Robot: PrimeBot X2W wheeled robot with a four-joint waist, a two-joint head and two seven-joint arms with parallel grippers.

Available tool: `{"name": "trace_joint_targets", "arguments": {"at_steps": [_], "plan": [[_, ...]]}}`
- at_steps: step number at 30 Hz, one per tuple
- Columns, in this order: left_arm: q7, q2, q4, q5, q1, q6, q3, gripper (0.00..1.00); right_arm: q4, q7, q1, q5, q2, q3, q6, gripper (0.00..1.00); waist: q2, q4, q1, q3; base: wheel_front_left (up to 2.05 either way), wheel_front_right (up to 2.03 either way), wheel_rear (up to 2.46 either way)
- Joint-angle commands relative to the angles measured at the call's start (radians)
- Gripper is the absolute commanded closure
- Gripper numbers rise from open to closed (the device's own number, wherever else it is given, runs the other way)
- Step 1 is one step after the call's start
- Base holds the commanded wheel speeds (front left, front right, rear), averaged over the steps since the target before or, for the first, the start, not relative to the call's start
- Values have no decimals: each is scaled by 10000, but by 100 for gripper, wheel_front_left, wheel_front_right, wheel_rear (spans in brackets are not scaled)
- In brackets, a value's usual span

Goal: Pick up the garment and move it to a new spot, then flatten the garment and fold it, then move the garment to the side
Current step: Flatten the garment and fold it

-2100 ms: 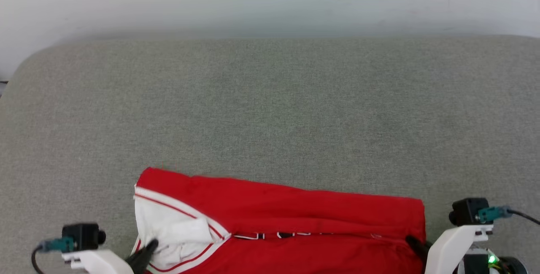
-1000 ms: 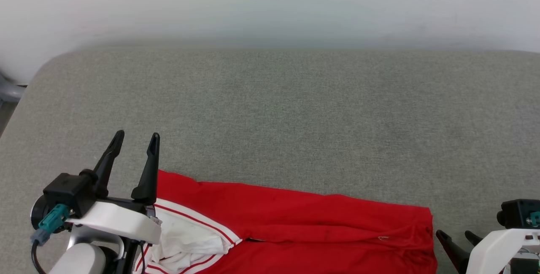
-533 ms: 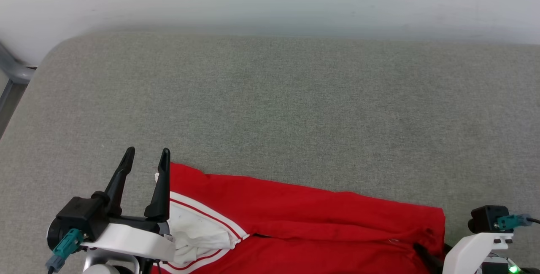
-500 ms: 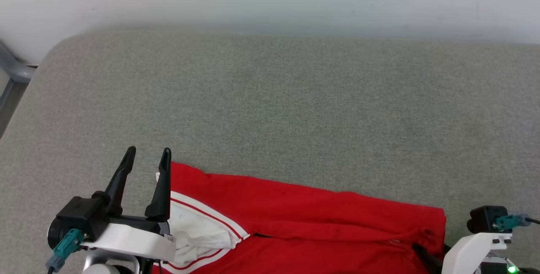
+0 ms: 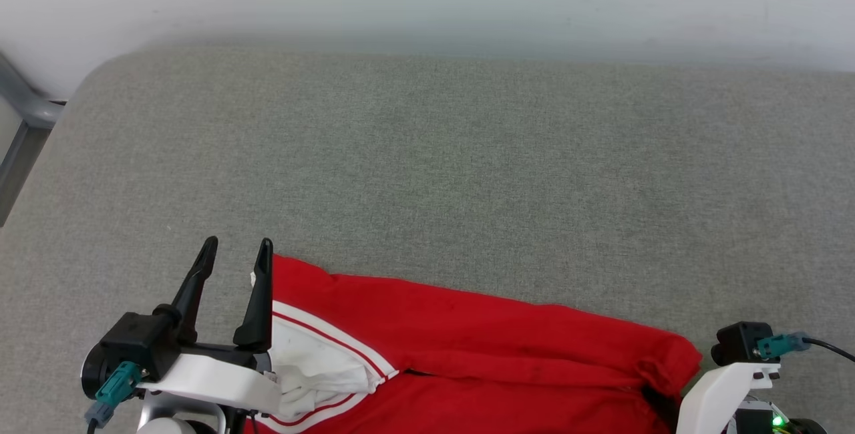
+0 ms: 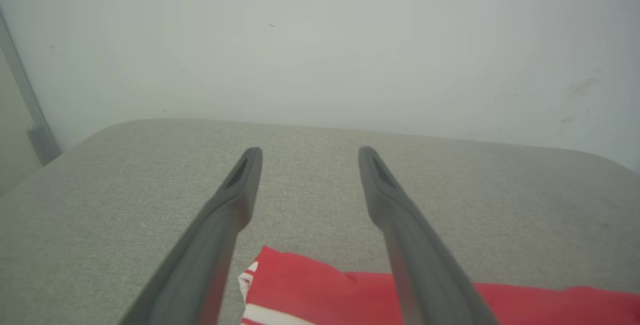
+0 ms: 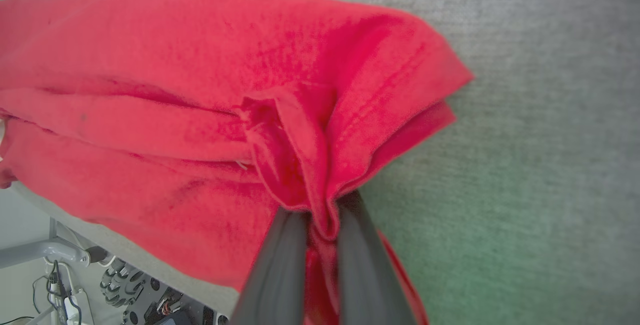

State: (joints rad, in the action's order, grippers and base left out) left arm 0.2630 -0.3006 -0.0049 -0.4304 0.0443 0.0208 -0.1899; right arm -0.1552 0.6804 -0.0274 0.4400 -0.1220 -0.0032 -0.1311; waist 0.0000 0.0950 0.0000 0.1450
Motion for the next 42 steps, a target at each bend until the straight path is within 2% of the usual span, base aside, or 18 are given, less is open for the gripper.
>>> {"name": "trace_joint_targets", "arguments": {"at_steps": [1, 10, 20, 24, 27, 32, 37, 42], "plan": [[17, 67, 29, 60, -25, -28, 34, 0, -163, 5, -37, -3, 29, 112, 8, 100, 0, -28, 0, -45, 0, 0, 0], [17, 197, 192, 342, -224, -101, 267, 0, 933, -129, 159, 89, -525, -219, 10, 100, 0, -300, 0, -472, 0, 0, 0], [17, 276, 261, 588, -385, -111, 376, 0, 1240, 506, -344, -193, -1239, -2174, 8, 100, 0, -685, 0, -732, 0, 0, 0], [18, 290, 304, 642, -425, -145, 358, 0, 1415, 833, -408, 25, -1116, -2788, 8, 100, 0, -762, 0, -792, 0, 0, 0], [18, 312, 345, 649, -426, -165, 319, 0, 1546, 1471, -136, 1060, -487, -3016, 7, 100, 0, -786, 0, -845, 0, 0, 0], [12, 330, 439, 669, -341, -243, 156, 0, 1974, 2862, 206, 3604, 490, -3090, 7, 100, 0, -679, 0, -914, 0, 0, 0], [-74, 325, 496, 679, -237, -318, -20, 0, 1865, 3872, 214, 6384, 737, -2602, 5, 100, 0, -407, 0, -966, 0, 0, 0], [-109, 337, 537, 666, -185, -371, -167, 0, 1405, 3358, 147, 8660, 725, -1068, 5, 100, 0, -58, 0, -985, 0, 0, 0]]}}
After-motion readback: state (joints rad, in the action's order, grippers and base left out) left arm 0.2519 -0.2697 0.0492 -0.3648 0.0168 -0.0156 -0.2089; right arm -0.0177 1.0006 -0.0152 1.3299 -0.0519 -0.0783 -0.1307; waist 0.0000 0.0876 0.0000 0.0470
